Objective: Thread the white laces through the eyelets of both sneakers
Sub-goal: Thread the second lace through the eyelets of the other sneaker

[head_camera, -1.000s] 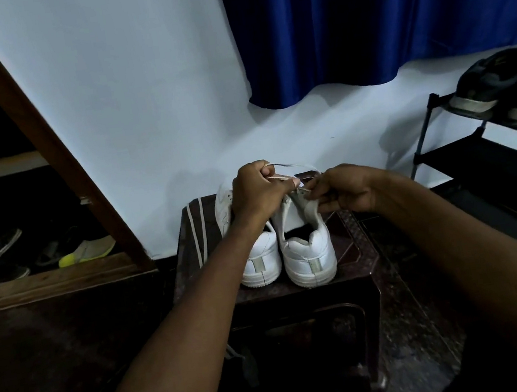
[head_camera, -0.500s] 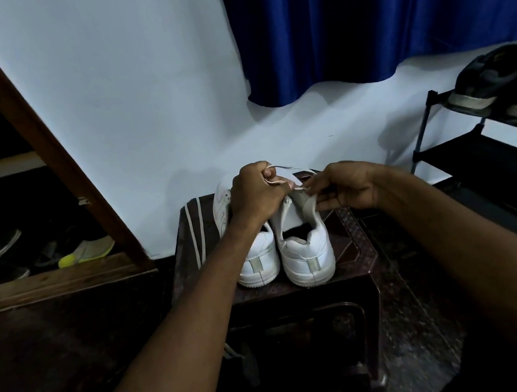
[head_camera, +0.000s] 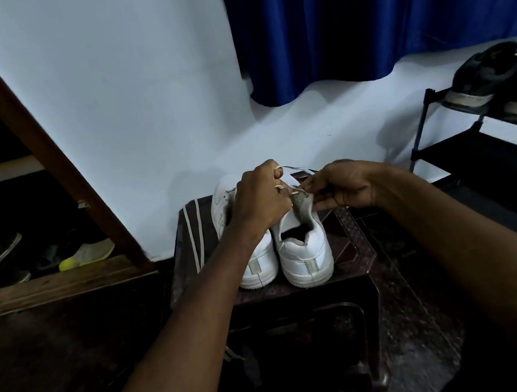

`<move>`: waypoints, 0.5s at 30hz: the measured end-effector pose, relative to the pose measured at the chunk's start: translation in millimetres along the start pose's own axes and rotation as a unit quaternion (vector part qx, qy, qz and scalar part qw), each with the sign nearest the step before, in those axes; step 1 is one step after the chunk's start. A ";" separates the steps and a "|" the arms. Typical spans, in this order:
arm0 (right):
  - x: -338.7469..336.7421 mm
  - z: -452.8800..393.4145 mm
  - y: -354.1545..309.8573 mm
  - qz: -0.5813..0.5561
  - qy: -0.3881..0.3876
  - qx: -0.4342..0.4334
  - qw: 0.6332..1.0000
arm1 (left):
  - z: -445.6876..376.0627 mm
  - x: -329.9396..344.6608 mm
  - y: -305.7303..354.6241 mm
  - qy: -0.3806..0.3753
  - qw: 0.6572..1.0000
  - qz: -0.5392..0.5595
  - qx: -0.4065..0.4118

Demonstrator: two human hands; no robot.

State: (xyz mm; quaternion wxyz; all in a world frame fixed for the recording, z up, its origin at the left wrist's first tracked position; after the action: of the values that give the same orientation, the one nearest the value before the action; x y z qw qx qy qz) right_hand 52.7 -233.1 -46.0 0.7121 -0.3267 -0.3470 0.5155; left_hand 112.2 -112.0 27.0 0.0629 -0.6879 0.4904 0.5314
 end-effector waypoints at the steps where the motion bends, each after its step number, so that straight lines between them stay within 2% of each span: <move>1: 0.8 0.3 -0.1 0.001 -0.001 0.000 1.000 | 0.2 -0.4 0.6 0.002 1.000 -0.003 0.001; 8: 0.8 1.2 0.1 0.007 -0.002 0.004 1.000 | -1.6 5.4 -1.6 -0.024 1.000 -0.002 -0.001; 15: -2.2 -1.0 1.1 -0.012 0.008 -0.008 1.000 | -0.2 3.7 -2.6 0.012 0.997 0.069 -0.015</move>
State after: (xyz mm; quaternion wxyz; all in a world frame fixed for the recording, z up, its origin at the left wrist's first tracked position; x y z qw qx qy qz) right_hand 52.5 -235.0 -47.8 0.7185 -0.3322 -0.3492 0.5015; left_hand 114.1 -113.1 23.1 0.0096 -0.6594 0.5293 0.5338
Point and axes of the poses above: each hand's wrist, its own z-axis away from the middle knuckle, its own x-axis out of the palm, y = z × x, the point moved 10 cm from there along -z, towards the middle knuckle, and after that the axes turned 7 degrees about x, right-handed, at the moved point
